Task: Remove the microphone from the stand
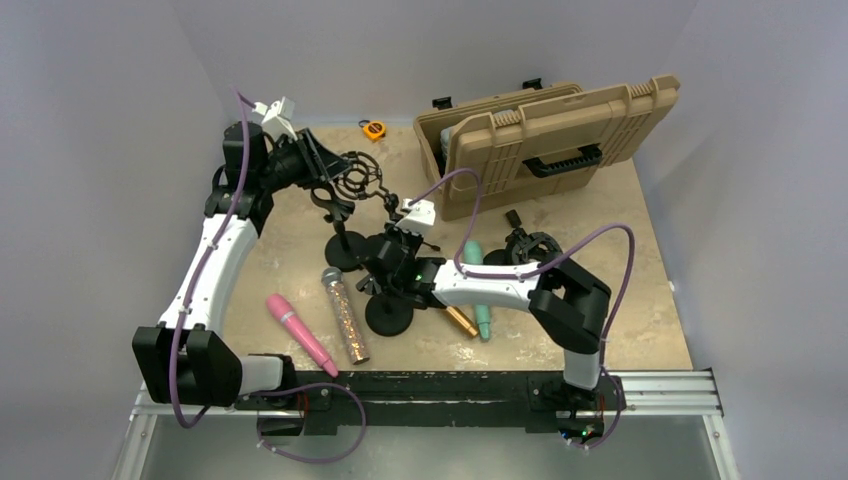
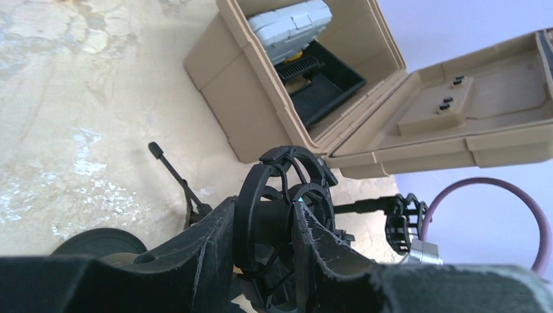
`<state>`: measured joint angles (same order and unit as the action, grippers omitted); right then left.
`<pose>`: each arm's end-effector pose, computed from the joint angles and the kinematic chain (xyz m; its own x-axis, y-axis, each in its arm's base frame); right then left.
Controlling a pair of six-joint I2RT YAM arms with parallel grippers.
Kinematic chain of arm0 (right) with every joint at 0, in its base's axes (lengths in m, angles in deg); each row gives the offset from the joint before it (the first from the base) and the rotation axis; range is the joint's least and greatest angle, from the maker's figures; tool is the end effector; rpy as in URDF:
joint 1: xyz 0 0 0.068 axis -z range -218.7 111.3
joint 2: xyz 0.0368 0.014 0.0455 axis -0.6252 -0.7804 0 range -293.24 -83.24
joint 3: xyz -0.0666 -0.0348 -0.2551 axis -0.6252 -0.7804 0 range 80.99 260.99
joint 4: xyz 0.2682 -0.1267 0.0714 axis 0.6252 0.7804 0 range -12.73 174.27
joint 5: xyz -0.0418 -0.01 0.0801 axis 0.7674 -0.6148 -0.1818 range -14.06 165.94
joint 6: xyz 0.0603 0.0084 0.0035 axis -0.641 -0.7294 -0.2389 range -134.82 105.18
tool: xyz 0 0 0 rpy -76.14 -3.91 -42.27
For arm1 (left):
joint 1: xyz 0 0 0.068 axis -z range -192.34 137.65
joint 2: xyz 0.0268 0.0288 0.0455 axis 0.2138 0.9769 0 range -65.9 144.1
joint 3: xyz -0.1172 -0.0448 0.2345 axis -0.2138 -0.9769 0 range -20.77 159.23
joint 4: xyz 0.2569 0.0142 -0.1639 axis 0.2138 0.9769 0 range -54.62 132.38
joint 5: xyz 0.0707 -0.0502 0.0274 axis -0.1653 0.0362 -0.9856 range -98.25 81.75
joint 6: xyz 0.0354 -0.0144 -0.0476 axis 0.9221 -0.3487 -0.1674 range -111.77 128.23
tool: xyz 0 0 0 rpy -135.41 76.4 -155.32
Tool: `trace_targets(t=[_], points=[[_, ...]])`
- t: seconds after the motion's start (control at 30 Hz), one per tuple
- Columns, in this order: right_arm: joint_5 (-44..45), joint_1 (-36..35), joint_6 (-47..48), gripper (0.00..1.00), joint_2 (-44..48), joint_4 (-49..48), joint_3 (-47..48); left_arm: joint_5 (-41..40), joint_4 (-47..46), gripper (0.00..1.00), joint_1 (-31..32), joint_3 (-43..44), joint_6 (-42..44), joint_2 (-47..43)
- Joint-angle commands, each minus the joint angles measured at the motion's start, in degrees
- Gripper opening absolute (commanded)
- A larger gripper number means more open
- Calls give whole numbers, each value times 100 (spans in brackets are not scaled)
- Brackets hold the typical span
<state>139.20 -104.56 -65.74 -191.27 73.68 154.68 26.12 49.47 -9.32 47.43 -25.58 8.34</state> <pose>0.2232 0.3985 0.1948 -0.2068 0.3925 -0.8962 0.1015 0.9197 0.3794 0.3490 -0.0443 0.3514 -0.6042 -0.4279 -0.6721 0.2850 0.6716 -0.6839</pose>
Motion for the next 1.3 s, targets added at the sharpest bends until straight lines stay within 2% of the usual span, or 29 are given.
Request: trace_targets(t=[0.0, 0.1, 0.17, 0.23, 0.3, 0.37, 0.5, 0.63, 0.8, 0.93, 1.07, 1.27], points=[[-435, -102, 819, 0, 61, 177, -667, 747, 147, 22, 269, -29, -75, -93], [-812, -92, 1374, 1, 464, -630, -960, 726, 155, 22, 269, -34, -64, -97], [-1193, -85, 1527, 24, 706, -1033, -1165, 728, 163, 24, 269, -27, -53, -97], [-1632, -71, 1677, 43, 1031, -1567, -1447, 731, 179, 30, 269, -18, -34, -102], [-2063, -25, 1706, 57, 1381, -2004, -1745, 688, 195, 36, 269, -16, -15, -134], [-2418, 70, 1654, 65, 1667, -2302, -1998, 617, 237, 43, 269, -6, 27, -164], [-2896, 347, 1495, 76, 2094, -2389, -2355, 403, 377, 56, 269, 17, 131, -220], [-3281, 589, 1466, 85, 2586, -2557, -2735, -39, 703, 63, 269, 116, 423, -344], [-3827, 1078, 1522, 92, 3268, -2934, -3068, -567, 969, 68, 269, 205, 727, -578], [-3660, 1234, 1334, 93, 3480, -2776, -2640, -644, 993, 69, 269, 207, 779, -631], [-3451, 1276, 1065, 92, 3254, -2640, -2141, -651, 1007, 69, 269, 210, 785, -660], [-3460, 1303, 681, 76, 2614, -2429, -1544, -750, 1023, 69, 314, 193, 847, -843]])
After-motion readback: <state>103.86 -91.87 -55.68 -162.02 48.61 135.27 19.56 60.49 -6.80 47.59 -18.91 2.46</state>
